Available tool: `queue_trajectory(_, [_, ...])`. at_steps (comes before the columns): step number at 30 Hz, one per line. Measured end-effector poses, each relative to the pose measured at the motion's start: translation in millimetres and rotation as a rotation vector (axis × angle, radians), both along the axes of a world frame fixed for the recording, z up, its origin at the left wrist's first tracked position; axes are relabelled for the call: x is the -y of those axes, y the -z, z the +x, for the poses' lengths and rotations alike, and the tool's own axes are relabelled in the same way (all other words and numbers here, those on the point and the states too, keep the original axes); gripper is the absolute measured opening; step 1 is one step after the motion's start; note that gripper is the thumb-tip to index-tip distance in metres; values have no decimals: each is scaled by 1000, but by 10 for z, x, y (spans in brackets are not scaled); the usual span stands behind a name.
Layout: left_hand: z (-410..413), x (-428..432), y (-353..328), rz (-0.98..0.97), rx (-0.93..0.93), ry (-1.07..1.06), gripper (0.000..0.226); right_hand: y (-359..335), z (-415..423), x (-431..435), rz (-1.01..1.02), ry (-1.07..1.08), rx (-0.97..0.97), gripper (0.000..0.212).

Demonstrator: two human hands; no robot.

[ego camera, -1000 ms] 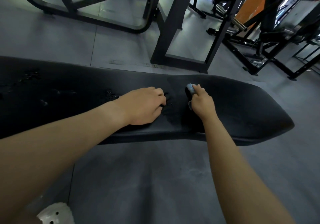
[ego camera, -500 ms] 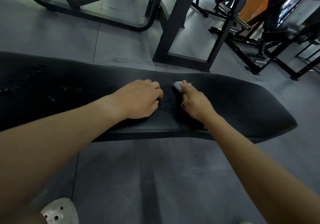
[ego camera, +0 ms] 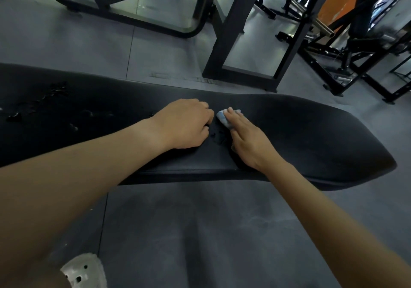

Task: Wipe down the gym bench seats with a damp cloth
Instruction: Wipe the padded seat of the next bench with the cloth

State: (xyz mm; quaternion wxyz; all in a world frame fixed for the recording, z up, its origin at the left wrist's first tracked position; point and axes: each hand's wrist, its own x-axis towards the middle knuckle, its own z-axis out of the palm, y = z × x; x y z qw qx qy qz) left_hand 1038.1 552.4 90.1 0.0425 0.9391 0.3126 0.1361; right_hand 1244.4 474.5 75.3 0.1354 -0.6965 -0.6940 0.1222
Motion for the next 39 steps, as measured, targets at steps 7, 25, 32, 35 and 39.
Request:
queue_trajectory(7, [-10,-4,-14,-39,-11,-3,24,-149,313,-320,-28,254,-45,57])
queue_trajectory(25, [44,-37,9,-32,47,-20,16,-23,144,-217,-21,61,43,53])
queue_trajectory(32, [-3,-23,-9,-67,21,-17,20,-126,313,-679,-30,348,-26,46])
queue_trajectory(35, [-22,-21,-15,-73,7,-12,23,-111,169,-759,-60,323,-7,44])
queue_trajectory(39, [-17,-36,-11,-54,5,-19,23,-66,-49,-636,-29,100,13,51])
